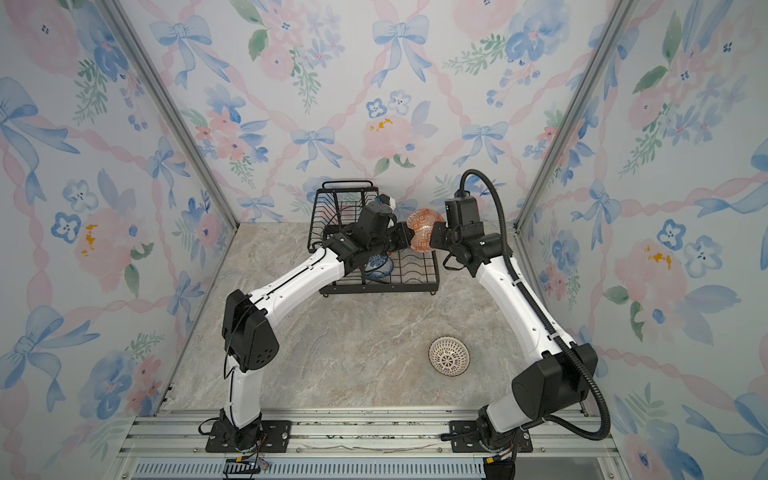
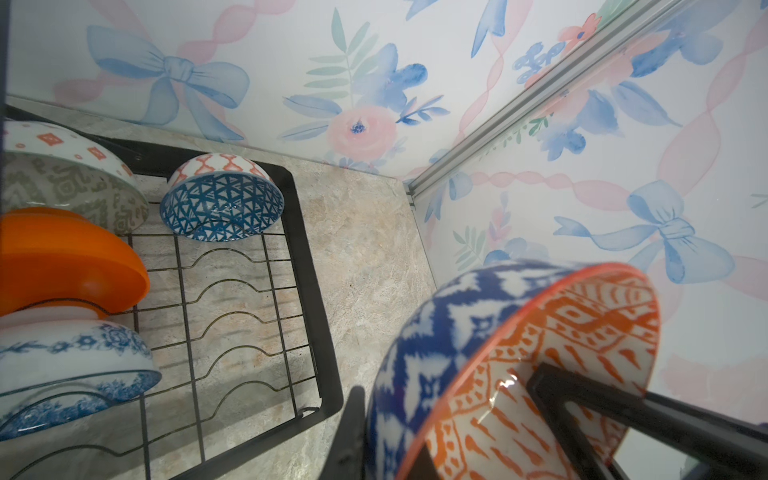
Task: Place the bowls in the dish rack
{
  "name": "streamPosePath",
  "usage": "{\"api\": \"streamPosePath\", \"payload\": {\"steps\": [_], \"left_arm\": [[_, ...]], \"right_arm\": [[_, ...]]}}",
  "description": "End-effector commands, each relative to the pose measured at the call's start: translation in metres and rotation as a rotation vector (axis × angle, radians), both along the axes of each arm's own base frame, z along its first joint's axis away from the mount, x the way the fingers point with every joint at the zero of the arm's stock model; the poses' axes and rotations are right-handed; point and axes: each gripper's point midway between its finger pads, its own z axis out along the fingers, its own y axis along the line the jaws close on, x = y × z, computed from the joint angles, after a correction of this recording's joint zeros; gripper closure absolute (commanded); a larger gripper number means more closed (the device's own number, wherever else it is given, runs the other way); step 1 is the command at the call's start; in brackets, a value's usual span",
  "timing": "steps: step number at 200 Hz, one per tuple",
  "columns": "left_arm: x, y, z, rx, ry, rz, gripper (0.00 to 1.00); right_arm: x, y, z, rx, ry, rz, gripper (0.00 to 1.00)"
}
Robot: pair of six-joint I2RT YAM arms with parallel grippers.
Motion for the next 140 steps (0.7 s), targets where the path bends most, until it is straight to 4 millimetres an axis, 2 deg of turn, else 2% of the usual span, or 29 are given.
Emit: {"api": "streamPosePath", "payload": {"steps": [1, 34, 60, 102, 130, 140], "left_arm": [[-0.011, 0.006, 0.052, -0.091, -0.071, -0.011, 1.0], [-0.006, 0.015, 0.059, -0.092, -0.085, 0.027, 1.0], [-0.002, 0.017, 0.063, -0.101, -0.09, 0.043, 1.0], [0.001, 0.023, 0.071, -0.085, -0.126, 0.07, 1.0], [0.006, 0.031, 0.075, -0.063, -0.153, 0.104, 1.0], [0.008, 0.036, 0.079, -0.057, -0.169, 0.12, 1.0]], "right_arm": [[0.008, 0.001, 0.01, 0.05, -0.031, -0.037, 0.83], [0.009, 0.003, 0.008, 0.054, -0.02, -0.032, 0.75], [0.009, 0.002, 0.008, 0.05, -0.015, -0.033, 0.64], [0.007, 0.001, 0.007, 0.053, -0.002, -0.038, 0.51], [0.004, -0.003, 0.014, 0.072, -0.016, -0.047, 0.21], [0.003, -0.004, 0.016, 0.086, -0.02, -0.052, 0.07]]}}
